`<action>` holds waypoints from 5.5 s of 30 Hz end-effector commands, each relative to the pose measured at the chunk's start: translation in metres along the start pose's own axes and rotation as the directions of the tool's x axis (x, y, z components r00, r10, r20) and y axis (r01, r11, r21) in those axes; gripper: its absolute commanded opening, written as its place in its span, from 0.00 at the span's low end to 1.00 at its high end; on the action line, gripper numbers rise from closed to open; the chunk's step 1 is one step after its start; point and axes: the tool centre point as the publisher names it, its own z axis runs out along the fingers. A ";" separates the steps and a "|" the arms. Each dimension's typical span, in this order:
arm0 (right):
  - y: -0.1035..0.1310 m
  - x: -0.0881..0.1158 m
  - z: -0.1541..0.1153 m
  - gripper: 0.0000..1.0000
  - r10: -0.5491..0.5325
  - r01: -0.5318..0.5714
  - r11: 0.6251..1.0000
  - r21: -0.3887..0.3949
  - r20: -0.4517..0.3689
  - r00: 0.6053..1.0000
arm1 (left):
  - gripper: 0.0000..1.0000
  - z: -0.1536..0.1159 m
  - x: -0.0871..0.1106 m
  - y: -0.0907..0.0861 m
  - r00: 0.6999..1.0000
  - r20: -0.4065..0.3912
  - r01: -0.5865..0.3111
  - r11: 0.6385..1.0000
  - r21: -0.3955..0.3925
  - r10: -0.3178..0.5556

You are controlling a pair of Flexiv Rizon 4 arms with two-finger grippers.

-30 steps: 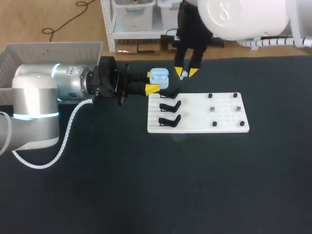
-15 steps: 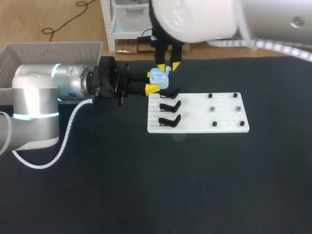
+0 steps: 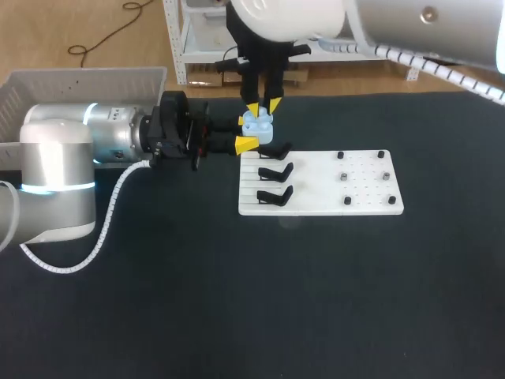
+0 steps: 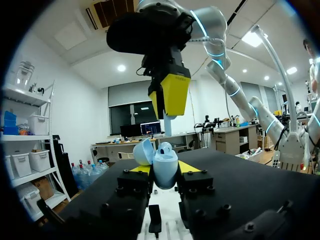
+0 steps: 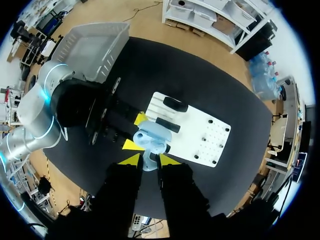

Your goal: Pick up each earbud case from the left stands, insert the matching earbuds, close the lid, and place the case in the box.

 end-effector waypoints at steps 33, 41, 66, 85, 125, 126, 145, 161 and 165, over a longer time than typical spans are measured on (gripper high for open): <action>0.009 -0.004 0.017 0.00 -0.034 0.031 0.998 0.056 0.037 0.999 | 0.00 0.000 0.001 -0.001 1.000 0.001 -0.003 1.000 -0.004 0.003; 0.010 -0.005 0.017 0.00 -0.036 0.034 0.998 0.055 0.035 0.999 | 0.00 0.000 0.001 -0.001 1.000 0.001 -0.003 1.000 -0.004 0.003; 0.013 -0.009 0.020 0.00 -0.043 0.040 0.997 0.058 0.039 0.998 | 0.00 0.000 0.001 -0.001 1.000 0.001 -0.003 1.000 -0.004 0.003; 0.014 -0.009 0.026 0.00 -0.051 0.049 0.996 0.079 0.021 0.998 | 0.00 0.000 0.001 -0.001 1.000 0.001 -0.003 1.000 -0.004 0.003; -0.039 -0.021 -0.005 1.00 0.281 -0.287 0.958 0.003 0.193 0.940 | 0.00 0.000 0.001 -0.001 1.000 0.001 -0.003 1.000 -0.004 0.003; -0.044 -0.023 -0.003 1.00 0.307 -0.314 0.949 0.004 0.201 0.930 | 0.00 0.000 0.001 -0.001 1.000 0.001 -0.003 1.000 -0.004 0.003; -0.064 -0.041 0.043 1.00 0.396 -0.400 0.916 0.007 0.138 0.908 | 0.00 0.000 0.001 -0.001 1.000 0.001 -0.003 1.000 -0.004 0.003; -0.052 -0.015 0.034 1.00 0.370 -0.370 0.929 -0.006 0.023 0.929 | 0.00 0.000 0.001 -0.001 1.000 0.001 -0.003 1.000 -0.004 0.003; -0.051 -0.013 0.035 1.00 0.372 -0.373 0.928 0.011 0.053 0.927 | 0.00 0.000 0.001 -0.001 1.000 0.001 -0.003 1.000 -0.004 0.003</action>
